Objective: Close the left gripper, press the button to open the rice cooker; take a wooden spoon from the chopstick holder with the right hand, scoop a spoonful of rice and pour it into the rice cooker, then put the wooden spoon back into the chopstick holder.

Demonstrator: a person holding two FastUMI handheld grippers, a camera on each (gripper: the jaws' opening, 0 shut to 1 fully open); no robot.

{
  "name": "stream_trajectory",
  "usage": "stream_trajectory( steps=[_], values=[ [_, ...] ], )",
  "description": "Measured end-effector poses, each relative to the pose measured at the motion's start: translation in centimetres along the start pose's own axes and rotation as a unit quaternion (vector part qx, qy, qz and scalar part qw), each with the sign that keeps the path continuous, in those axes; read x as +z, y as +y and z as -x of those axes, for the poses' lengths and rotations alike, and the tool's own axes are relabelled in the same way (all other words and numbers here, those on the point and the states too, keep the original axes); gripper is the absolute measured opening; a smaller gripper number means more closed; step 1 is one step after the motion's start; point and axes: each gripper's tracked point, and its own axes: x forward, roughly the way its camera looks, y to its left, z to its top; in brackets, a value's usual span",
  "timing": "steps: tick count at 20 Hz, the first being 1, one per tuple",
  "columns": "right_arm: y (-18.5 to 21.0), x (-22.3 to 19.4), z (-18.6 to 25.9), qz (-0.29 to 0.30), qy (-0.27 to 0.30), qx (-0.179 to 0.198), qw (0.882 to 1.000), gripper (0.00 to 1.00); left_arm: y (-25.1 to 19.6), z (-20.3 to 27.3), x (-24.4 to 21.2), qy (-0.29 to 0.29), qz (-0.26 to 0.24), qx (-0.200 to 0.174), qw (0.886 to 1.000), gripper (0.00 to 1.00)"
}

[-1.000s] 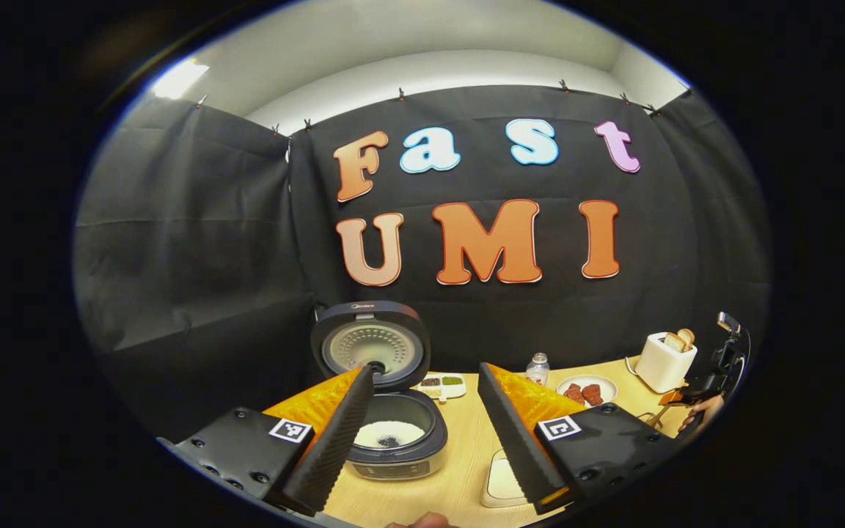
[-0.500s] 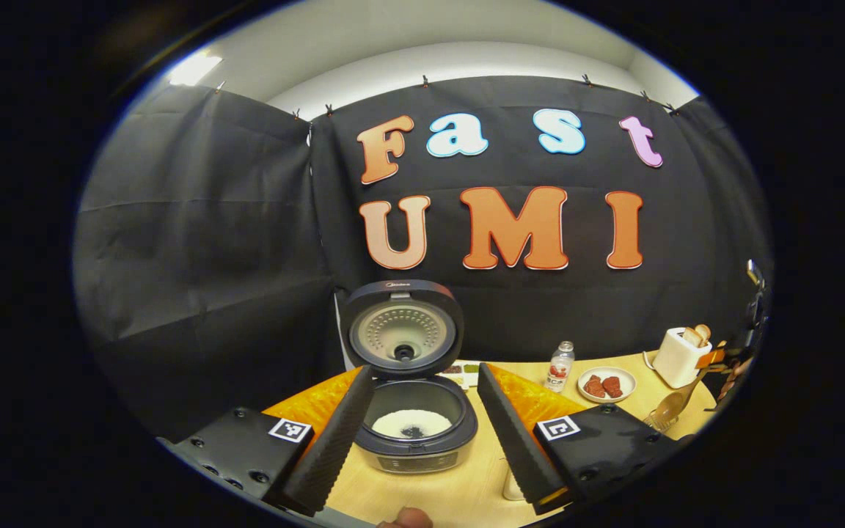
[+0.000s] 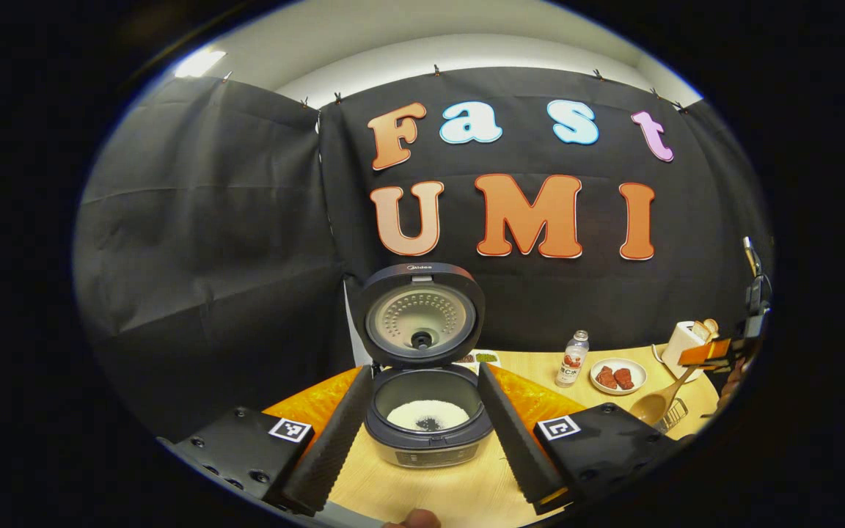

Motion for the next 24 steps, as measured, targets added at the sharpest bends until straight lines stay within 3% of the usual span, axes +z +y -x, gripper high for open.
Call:
stream_trajectory(
  steps=[5,13,17,24],
  values=[
    [0.0,-4.8,-2.3,0.105,0.011,-0.033,0.994,0.16,1.9,0.5,-0.6,0.004,-0.009,0.012,1.0,0.95],
    [-0.5,-9.2,-4.0,0.195,-0.011,-0.079,0.978,0.15,3.7,-0.1,-1.3,0.013,-0.015,0.014,1.0,0.98],
    [-0.4,-10.7,-4.3,0.167,-0.016,-0.082,0.982,0.16,4.1,-0.7,-1.9,0.026,-0.019,0.008,0.999,0.96],
    [3.0,-12.4,-5.2,0.074,0.002,-0.065,0.995,0.16,4.7,-1.8,-2.4,0.036,-0.028,0.003,0.999,0.95]
  ],
)
